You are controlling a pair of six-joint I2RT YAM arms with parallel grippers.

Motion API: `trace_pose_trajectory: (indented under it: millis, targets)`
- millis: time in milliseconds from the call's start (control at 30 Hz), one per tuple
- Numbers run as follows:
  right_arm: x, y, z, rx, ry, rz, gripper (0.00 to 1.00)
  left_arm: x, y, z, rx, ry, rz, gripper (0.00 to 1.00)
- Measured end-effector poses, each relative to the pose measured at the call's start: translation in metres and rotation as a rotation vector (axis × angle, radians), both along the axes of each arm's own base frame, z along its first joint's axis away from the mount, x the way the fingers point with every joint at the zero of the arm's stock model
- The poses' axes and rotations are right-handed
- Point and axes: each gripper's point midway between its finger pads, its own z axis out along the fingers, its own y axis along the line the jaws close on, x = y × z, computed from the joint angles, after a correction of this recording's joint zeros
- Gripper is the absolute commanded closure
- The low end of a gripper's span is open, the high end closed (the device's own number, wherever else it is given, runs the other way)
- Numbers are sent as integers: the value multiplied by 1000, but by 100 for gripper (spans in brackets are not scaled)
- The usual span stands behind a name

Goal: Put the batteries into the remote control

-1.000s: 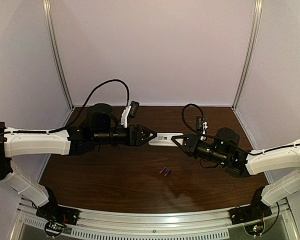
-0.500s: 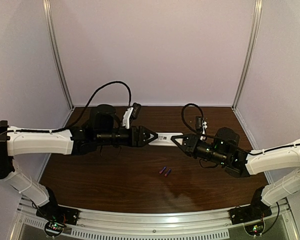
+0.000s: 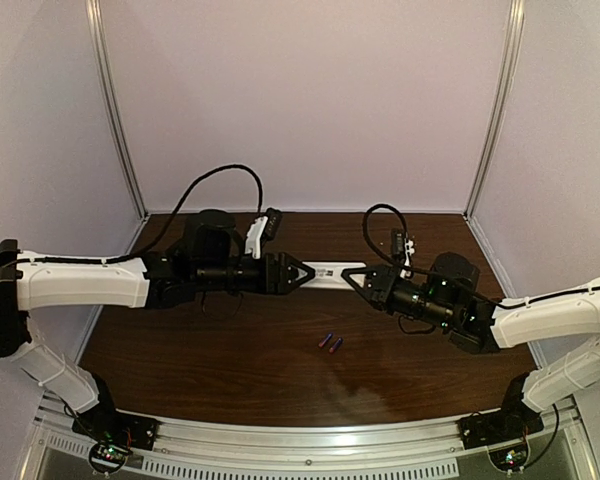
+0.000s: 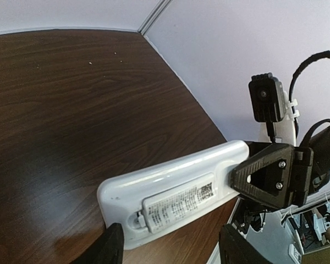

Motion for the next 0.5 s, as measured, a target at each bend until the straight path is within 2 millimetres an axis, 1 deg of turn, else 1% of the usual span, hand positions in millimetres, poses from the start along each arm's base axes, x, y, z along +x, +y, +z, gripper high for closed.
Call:
trace_pose_trajectory:
  millis: [267,500]
  targets:
    - [-2,3,-4,-15,1,9,100,0,1,-2,7,3,3,39]
    - [-1,5,0,-17,-3,10,100,0,-4,7,-4,-6,-4,39]
